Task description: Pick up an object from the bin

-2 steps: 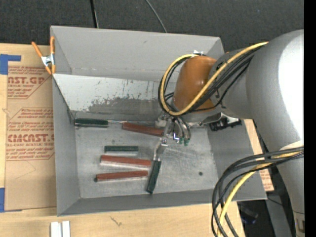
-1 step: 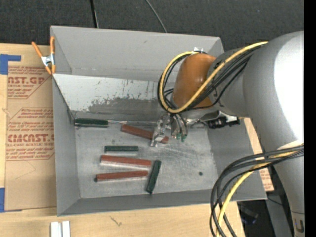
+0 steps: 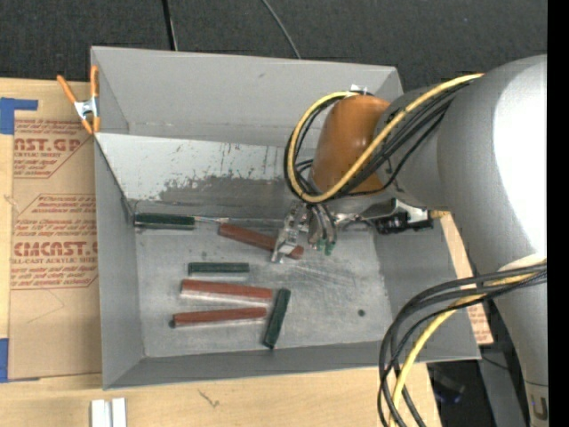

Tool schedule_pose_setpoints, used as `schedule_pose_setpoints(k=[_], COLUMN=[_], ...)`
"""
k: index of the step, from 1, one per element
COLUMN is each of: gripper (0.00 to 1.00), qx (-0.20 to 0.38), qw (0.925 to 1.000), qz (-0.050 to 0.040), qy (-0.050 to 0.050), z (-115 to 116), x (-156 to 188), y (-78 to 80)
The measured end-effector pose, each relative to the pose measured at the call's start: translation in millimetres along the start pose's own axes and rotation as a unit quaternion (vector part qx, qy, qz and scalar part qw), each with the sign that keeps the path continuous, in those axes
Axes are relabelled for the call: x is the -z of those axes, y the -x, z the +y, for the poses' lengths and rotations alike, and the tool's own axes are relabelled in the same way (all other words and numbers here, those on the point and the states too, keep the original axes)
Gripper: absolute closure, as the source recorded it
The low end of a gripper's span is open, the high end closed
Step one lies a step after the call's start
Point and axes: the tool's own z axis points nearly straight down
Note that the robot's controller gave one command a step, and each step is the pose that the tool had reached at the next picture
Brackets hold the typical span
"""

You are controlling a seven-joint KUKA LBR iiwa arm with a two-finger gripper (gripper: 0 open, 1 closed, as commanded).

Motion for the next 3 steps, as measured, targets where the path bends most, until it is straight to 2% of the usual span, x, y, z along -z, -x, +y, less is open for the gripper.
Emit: schedule_pose_setpoints(k=[1,2,3], gripper=[1.0,1.0,1.0], qx=[0.022,0.002,0.023], qw=[0.9997,0.9999,0.9997], qz=[0.0097,0.0117,0.0113], qy=[-0.004,-0.005,-0.005], z=[2.1,1.4,3.0], x=[66.3,75.8,86.4], y=[3.8,2.1,4.6])
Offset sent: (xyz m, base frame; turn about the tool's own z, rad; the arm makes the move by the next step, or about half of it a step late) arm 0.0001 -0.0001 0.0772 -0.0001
